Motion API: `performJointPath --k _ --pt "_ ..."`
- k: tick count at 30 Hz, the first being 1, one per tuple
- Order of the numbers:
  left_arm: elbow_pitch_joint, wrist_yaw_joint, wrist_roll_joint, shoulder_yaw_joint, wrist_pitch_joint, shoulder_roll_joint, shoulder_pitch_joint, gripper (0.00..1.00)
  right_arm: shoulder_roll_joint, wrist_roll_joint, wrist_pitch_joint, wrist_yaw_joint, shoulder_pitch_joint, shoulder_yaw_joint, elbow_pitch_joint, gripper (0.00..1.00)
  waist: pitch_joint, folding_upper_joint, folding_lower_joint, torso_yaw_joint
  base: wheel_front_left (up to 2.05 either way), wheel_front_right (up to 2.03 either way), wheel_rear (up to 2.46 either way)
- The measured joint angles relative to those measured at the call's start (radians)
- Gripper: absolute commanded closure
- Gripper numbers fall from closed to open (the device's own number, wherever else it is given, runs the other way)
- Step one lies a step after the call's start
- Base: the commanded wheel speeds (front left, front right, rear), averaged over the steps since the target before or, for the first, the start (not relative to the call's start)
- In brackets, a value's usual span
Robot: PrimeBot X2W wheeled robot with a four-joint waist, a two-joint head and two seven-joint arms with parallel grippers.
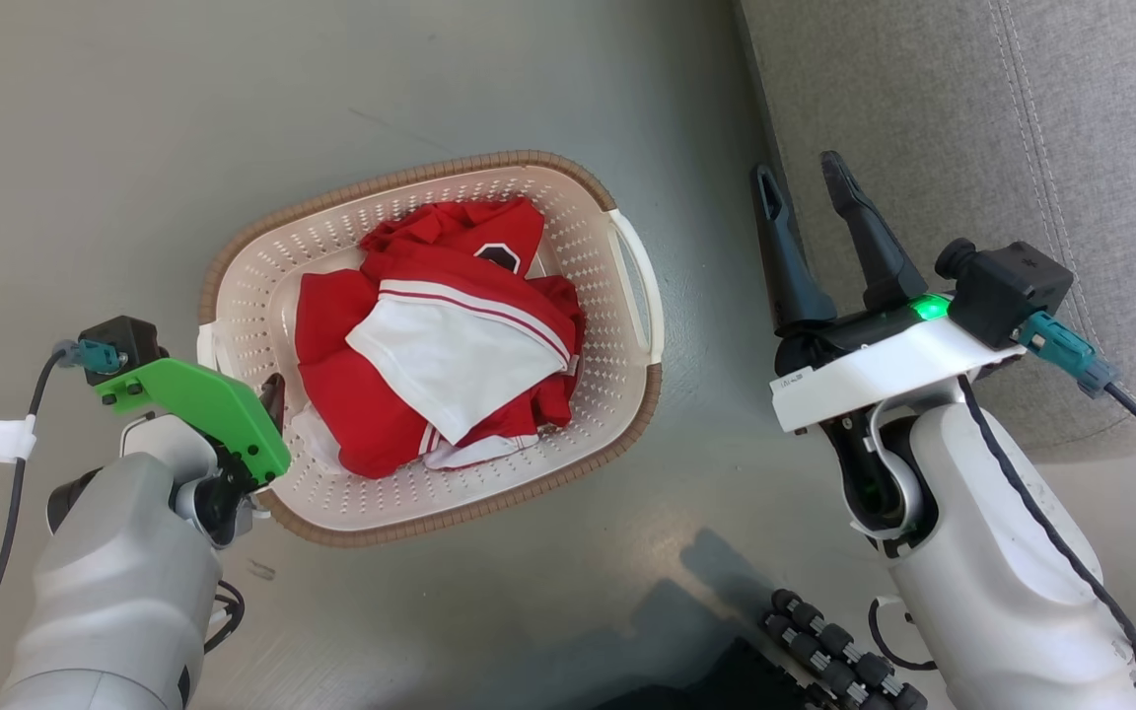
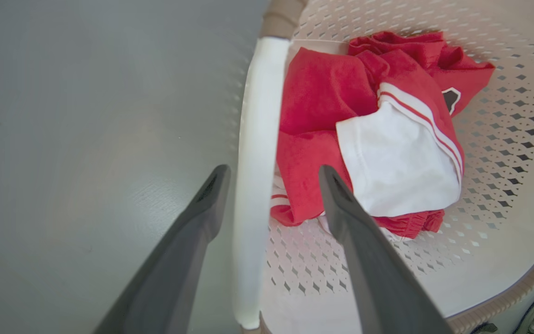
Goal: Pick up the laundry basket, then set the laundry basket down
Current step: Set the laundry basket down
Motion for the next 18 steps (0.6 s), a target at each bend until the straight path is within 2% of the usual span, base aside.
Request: performJointPath --k 18 --pt "0.023 -0.016 0.011 -0.029 -0.041 0.003 0.026 0.00 0.000 0.000 0.000 0.005 0.000 -0.021 0.044 0.00 -0.094 0.0000 0.0000 0.013 0.00 0.00 0.00"
